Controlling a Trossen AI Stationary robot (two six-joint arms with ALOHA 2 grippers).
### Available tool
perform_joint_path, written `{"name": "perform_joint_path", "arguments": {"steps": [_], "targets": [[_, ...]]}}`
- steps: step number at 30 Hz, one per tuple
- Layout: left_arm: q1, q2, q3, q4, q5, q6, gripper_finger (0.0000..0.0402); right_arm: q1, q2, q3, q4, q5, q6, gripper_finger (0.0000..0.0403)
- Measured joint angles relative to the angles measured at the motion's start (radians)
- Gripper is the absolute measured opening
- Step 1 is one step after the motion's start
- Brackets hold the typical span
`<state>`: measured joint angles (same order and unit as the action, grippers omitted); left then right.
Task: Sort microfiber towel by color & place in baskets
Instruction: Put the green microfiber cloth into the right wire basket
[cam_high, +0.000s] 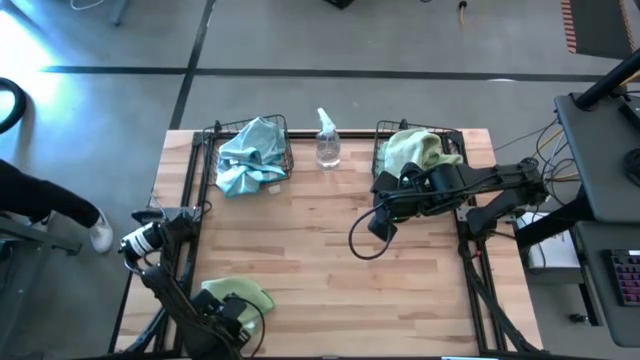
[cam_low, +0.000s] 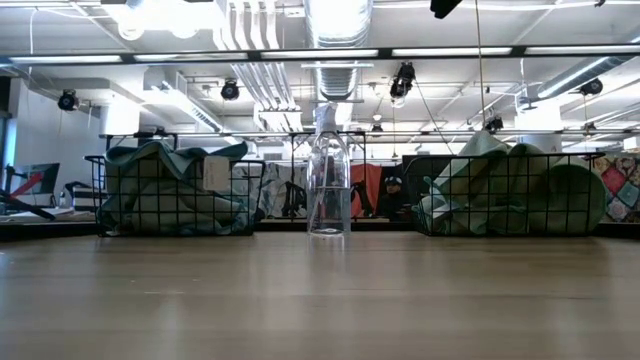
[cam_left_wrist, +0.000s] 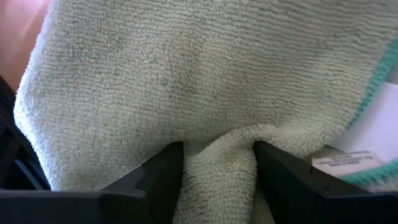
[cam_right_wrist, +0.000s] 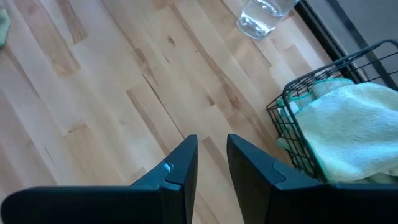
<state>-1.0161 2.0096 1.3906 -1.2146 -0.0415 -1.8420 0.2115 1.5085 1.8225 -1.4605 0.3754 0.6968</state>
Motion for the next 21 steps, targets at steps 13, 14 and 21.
{"name": "perform_joint_path", "arguments": {"steps": [13,14,21], "targets": [[0.014,0.004,-0.019,-0.013,-0.002,0.000,0.0123,0.000,0.000,0.000,0.000,-0.017,-0.001,0.0082],[0.014,0.004,-0.019,-0.013,-0.002,0.000,0.0116,0.000,0.000,0.000,0.000,-0.017,-0.001,0.0082],[0.016,0.003,-0.018,-0.015,-0.002,0.000,0.0054,-0.002,0.000,0.000,0.000,-0.012,-0.024,0.0082]]}}
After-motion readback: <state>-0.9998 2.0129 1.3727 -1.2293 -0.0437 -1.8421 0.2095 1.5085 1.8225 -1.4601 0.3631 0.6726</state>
